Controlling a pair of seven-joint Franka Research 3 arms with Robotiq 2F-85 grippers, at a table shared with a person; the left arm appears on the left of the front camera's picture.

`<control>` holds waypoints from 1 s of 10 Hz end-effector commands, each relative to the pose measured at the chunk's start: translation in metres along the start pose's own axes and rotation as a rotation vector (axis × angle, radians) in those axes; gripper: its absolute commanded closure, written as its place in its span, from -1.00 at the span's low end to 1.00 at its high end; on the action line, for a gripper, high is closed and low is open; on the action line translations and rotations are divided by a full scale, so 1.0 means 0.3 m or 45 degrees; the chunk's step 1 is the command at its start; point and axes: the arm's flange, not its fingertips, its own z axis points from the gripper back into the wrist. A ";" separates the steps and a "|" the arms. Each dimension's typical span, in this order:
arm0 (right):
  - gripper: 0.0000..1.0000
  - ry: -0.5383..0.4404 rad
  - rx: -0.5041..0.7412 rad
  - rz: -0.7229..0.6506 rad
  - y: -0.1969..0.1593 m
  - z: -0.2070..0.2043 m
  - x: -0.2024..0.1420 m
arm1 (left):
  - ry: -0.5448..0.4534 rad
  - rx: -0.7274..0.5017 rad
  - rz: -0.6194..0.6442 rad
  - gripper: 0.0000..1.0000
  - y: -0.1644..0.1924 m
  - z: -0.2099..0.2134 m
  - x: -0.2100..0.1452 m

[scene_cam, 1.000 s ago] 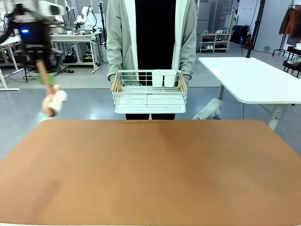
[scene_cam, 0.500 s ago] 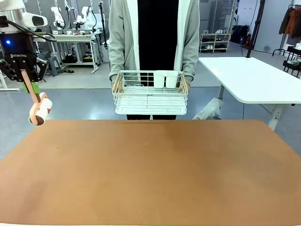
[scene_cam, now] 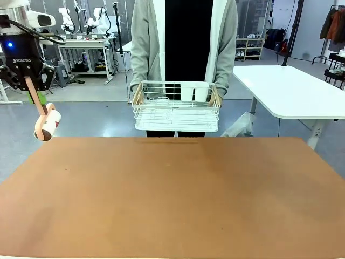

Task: Clean the table.
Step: Place the Lint Roller down when the Dish drying rack is positioned in the middle of the table.

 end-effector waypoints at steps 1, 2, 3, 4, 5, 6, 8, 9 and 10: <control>-1.00 -0.010 0.016 0.003 0.009 -0.003 -0.004 | 0.014 0.011 -0.004 0.59 0.004 0.018 0.000; -1.00 -0.010 0.016 0.003 0.009 -0.003 -0.004 | 0.014 0.011 -0.004 0.59 0.004 0.018 0.000; -1.00 -0.010 0.016 0.003 0.009 -0.003 -0.004 | 0.014 0.011 -0.004 0.59 0.004 0.018 0.000; -1.00 -0.010 0.016 0.003 0.009 -0.003 -0.004 | 0.014 0.011 -0.004 0.59 0.004 0.018 0.000; -1.00 -0.010 0.016 0.003 0.009 -0.003 -0.004 | 0.014 0.011 -0.004 0.59 0.004 0.018 0.000; -1.00 -0.010 0.016 0.003 0.009 -0.003 -0.004 | 0.014 0.011 -0.004 0.59 0.004 0.018 0.000; -1.00 -0.010 0.016 0.003 0.009 -0.003 -0.004 | 0.014 0.011 -0.004 0.59 0.004 0.018 0.000; -1.00 -0.010 0.016 0.003 0.009 -0.003 -0.004 | 0.014 0.011 -0.004 0.59 0.004 0.018 0.000; -1.00 -0.010 0.016 0.003 0.009 -0.003 -0.004 | 0.014 0.011 -0.004 0.59 0.004 0.018 0.000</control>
